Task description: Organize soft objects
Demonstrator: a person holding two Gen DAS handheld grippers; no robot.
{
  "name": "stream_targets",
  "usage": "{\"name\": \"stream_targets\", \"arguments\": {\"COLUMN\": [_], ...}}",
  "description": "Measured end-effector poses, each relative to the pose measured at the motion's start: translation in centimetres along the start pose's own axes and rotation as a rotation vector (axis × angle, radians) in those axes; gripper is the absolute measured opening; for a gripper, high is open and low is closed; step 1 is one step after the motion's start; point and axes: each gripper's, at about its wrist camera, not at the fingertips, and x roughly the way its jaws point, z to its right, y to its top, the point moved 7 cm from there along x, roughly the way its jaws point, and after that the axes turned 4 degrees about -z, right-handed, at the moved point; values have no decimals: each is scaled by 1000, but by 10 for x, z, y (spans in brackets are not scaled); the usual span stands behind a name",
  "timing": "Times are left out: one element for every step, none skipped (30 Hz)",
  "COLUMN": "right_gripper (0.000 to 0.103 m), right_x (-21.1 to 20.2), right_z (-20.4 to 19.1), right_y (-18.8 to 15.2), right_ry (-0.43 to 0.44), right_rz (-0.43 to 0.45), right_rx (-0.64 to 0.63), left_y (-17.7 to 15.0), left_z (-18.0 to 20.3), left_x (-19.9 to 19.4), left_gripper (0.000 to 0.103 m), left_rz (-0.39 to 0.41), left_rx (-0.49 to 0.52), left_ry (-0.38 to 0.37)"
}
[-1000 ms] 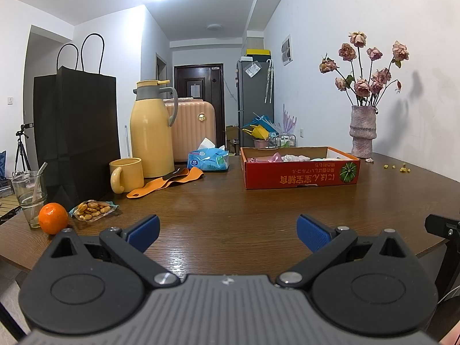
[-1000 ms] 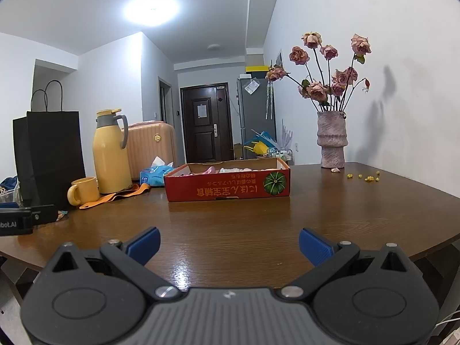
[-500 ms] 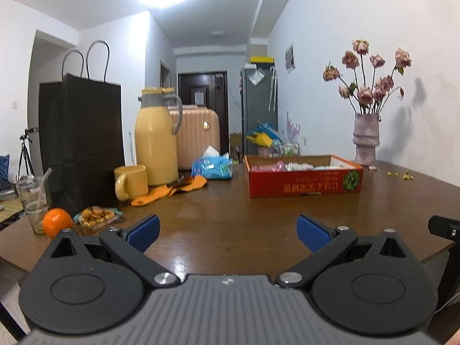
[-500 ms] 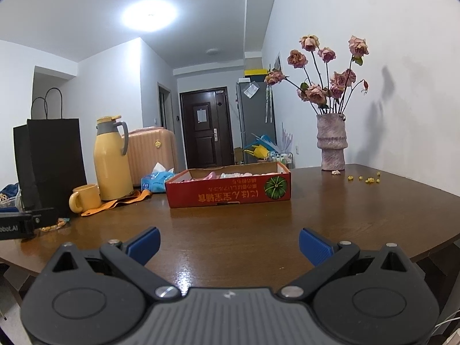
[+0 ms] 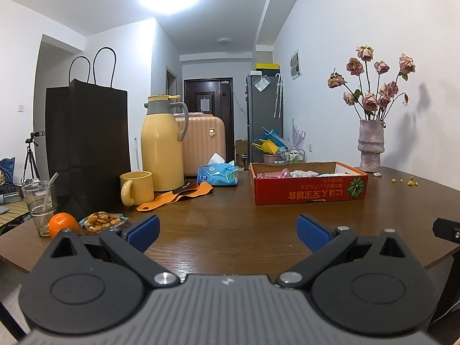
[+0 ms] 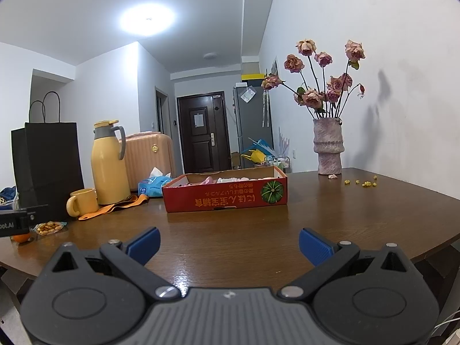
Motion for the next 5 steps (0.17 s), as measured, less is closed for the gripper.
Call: {"name": "stream_targets", "arguments": {"right_gripper": [103,103,103,103,103], "right_x": [0,0,0,0,0], "right_z": [0,0,1,1,1], "right_y": [0,0,0,0,0], "right_ry": [-1,-1,-2,-2,-2], "right_rz": [1,1,1,1,0], "right_rx": [-1,-2,-2,-2,-2], "left_y": [0,0,0,-1,-1], "left_z": [0,0,0,0,0], "left_x": [0,0,0,0,1], "left_gripper": [103,103,103,103,103], "left_rz": [-1,-3,-4,-6,-7], "left_rx": [-1,-1,-2,-3,-3], "left_ry": [-1,-3,-6,-11,-13]}}
